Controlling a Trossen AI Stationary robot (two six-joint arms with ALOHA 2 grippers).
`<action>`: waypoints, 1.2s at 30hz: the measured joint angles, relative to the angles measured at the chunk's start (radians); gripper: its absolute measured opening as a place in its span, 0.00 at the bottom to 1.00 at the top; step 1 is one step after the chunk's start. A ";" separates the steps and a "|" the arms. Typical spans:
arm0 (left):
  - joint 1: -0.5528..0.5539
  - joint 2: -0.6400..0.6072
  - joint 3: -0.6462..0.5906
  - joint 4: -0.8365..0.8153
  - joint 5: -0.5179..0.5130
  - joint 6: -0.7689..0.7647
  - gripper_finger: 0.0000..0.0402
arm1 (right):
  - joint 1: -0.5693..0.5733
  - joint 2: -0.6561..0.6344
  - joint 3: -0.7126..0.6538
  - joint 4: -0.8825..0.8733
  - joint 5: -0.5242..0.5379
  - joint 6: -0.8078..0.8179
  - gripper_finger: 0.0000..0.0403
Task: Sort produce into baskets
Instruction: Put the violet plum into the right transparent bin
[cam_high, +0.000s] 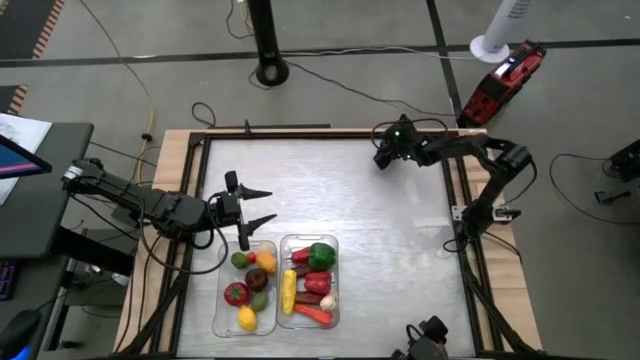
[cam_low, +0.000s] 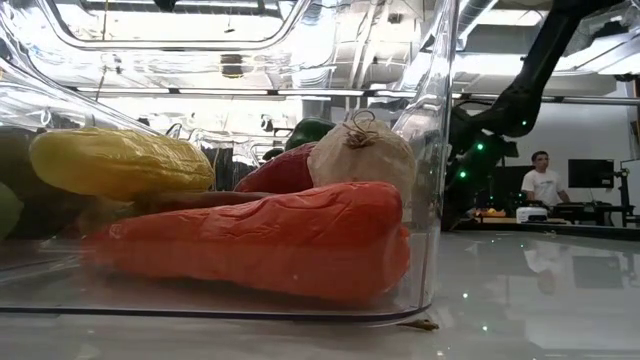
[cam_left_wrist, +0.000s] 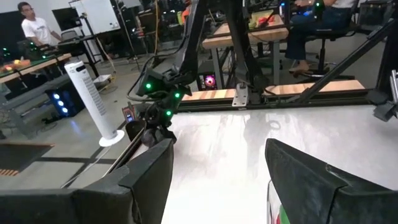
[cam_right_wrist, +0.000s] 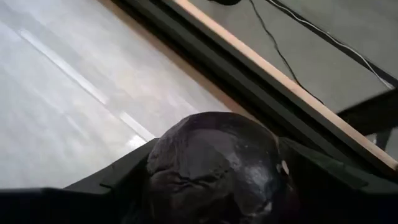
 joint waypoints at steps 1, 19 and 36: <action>0.000 0.000 0.000 -0.002 -0.001 0.000 0.60 | 0.006 -0.001 0.004 -0.005 0.000 -0.004 0.82; 0.000 0.000 0.000 0.028 -0.026 0.014 0.60 | 0.597 -0.291 0.006 -0.113 -0.404 0.278 0.75; 0.000 0.000 0.000 0.033 0.089 -0.107 0.60 | 1.183 -0.040 0.220 0.255 0.011 0.280 0.78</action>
